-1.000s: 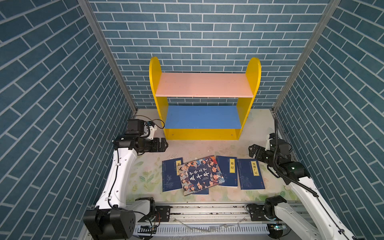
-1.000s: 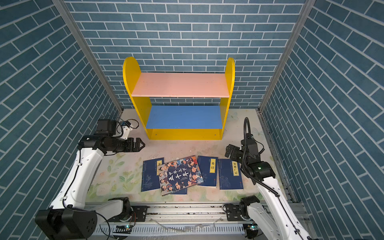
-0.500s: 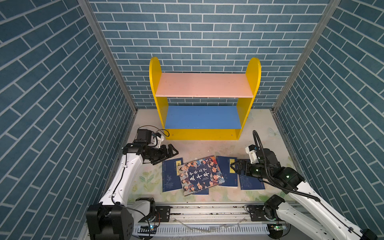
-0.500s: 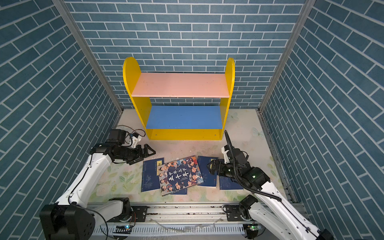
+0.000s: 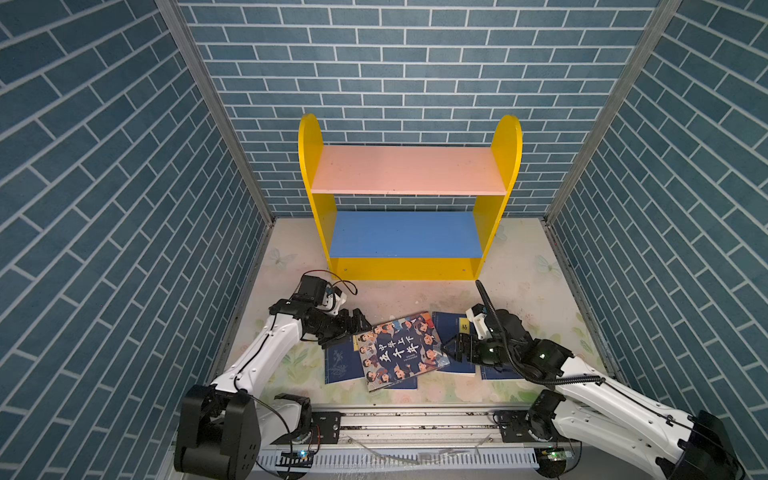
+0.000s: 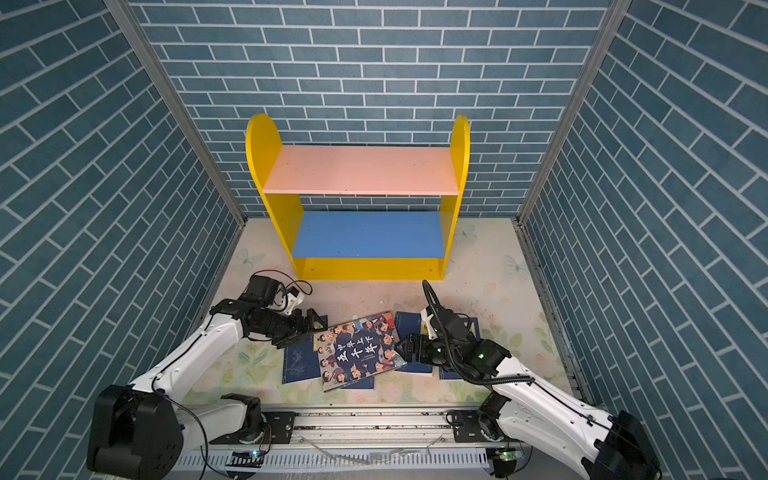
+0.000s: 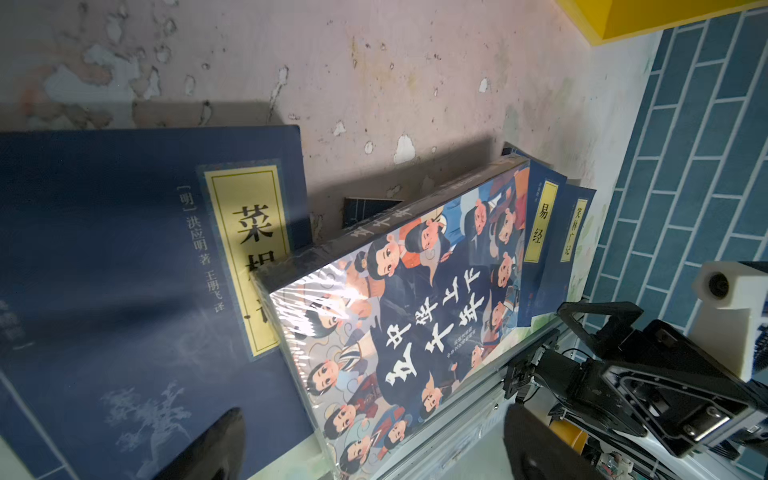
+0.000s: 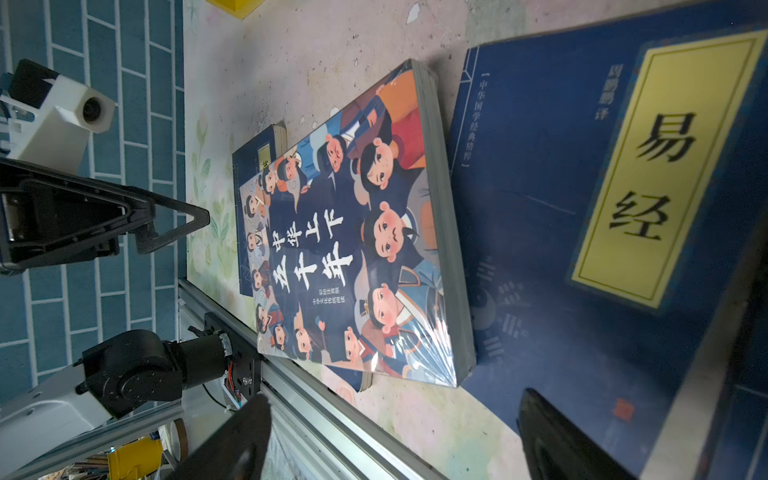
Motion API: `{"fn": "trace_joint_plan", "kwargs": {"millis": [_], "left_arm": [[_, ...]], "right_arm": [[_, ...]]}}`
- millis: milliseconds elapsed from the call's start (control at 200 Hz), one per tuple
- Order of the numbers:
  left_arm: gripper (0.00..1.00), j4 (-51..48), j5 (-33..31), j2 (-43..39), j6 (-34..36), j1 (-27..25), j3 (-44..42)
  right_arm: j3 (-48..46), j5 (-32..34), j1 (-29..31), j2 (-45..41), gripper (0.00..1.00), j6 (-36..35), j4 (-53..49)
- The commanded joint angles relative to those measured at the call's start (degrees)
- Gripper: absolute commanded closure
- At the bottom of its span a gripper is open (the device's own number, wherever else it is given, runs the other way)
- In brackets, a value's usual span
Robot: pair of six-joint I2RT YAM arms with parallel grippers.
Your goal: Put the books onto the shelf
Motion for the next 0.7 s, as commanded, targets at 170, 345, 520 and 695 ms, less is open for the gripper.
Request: {"fn": "trace_joint_plan", "kwargs": {"millis": [170,345,520,695], "left_arm": [[0.04,2.6,1.6,6.4,0.4,-1.6,-1.3],[0.04,3.5,-0.1,7.7,0.1,-4.0,-1.3],[0.04,4.5,-1.3,10.4,0.4,-5.2,-1.3],[0.04,5.5,-2.6,12.8,1.0,-5.5,-2.4]], "right_arm": [[-3.2,-0.7,0.7,-1.3,0.09,4.5,5.3],[-5.2,-1.3,0.7,-0.2,0.09,5.2,9.2],[-6.0,-1.5,0.7,3.8,0.10,4.9,13.4],[-6.1,-1.6,0.7,6.4,0.10,4.2,16.1]]}}
